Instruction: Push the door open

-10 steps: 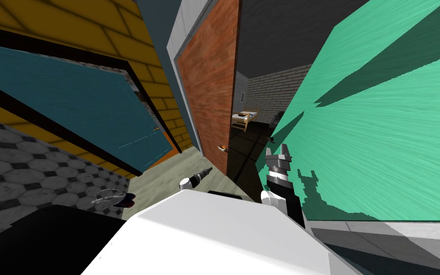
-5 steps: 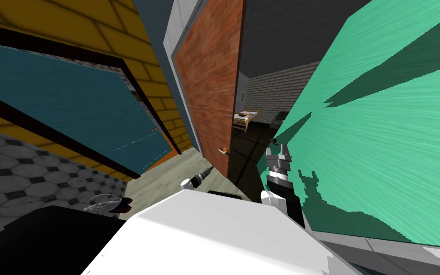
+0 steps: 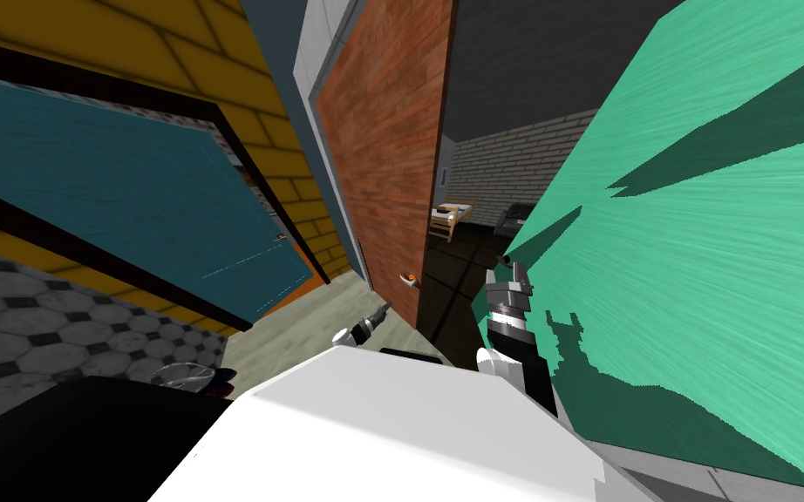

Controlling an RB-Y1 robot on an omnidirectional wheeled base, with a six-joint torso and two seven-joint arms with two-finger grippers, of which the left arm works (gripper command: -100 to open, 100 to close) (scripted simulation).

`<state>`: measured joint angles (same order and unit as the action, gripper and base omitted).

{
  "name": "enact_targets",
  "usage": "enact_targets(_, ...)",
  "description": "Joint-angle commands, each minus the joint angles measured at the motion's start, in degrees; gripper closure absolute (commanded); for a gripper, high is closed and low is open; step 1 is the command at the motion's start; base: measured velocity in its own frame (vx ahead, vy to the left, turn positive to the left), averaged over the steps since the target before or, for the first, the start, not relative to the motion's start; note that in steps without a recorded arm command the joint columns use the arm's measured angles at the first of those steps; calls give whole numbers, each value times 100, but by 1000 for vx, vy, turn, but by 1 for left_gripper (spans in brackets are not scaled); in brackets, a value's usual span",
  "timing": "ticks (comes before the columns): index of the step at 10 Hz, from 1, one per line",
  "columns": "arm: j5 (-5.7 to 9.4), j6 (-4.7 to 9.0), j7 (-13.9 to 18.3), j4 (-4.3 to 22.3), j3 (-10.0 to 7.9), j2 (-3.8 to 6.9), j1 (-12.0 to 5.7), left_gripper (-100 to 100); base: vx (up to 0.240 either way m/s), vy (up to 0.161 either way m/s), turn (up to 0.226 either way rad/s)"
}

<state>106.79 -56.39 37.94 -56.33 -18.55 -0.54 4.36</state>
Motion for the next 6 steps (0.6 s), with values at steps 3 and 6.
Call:
enact_targets(3,461,-375,196,326,-79,-97,-139,-100,90,24,-3)
enact_targets(6,751,-607,313,523,-128,-178,-214,-100,87,24,-3)
